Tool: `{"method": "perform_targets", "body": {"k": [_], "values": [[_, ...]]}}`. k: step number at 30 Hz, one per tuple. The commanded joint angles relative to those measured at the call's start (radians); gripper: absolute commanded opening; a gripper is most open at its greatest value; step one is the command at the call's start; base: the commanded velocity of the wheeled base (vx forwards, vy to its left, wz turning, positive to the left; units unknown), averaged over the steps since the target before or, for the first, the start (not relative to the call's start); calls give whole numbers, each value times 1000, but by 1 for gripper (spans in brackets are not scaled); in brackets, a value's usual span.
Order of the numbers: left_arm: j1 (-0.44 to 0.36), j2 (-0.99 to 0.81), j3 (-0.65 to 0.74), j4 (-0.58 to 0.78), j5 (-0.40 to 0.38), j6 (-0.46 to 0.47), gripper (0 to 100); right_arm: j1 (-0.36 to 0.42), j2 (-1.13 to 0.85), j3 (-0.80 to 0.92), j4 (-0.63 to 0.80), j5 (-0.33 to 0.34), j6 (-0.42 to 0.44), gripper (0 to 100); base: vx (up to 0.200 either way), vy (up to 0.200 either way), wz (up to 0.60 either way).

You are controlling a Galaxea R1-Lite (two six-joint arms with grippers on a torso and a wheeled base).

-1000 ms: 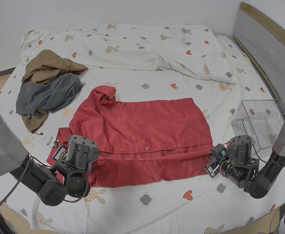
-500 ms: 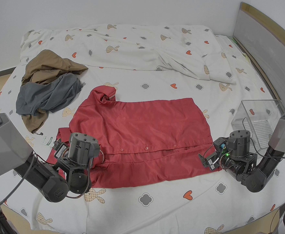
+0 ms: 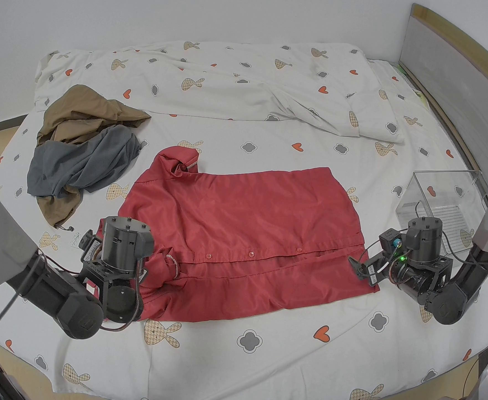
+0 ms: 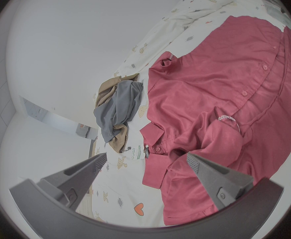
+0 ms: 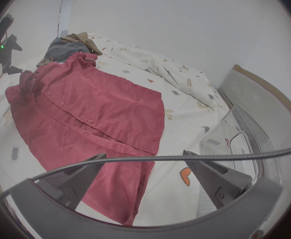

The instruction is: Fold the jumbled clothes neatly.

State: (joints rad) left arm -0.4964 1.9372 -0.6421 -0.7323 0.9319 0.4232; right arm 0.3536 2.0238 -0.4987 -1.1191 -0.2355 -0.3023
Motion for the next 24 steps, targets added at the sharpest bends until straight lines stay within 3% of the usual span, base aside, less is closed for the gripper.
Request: {"method": "perform_targets", "body": {"k": [1,3,4,5,9,12,14,18,20,22,24], "values": [[6,-147,-1,48,-24,-1,100,18,-172,29,51,70,115,100,0,0,0],[2,-222,-16,139,-25,-3,100,39,-274,20,145,108,200,100,0,0,0],[2,-222,-16,139,-25,-3,100,39,-274,20,145,108,200,100,0,0,0],[2,-293,-45,248,-25,-3,100,61,-395,-6,288,154,293,100,0,0,0],[2,-393,-133,472,-25,-37,100,79,-614,-110,641,315,471,100,0,0,0],[9,-432,-217,663,-27,-64,100,62,-691,-188,815,410,537,100,0,0,0],[10,-452,-272,797,-44,-72,100,47,-703,-210,855,440,549,100,0,0,0],[9,-492,-504,1263,-154,-84,100,24,-700,-210,869,479,552,100,0,0,0],[9,-489,-636,1470,-222,-146,100,21,-694,-210,869,490,555,100,0,0,0],[10,-486,-749,1651,-364,-218,100,15,-692,-210,868,501,571,100,0,0,0],[24,-485,-863,1829,-571,-276,100,13,-689,-212,866,510,588,100,0,0,0]]}}
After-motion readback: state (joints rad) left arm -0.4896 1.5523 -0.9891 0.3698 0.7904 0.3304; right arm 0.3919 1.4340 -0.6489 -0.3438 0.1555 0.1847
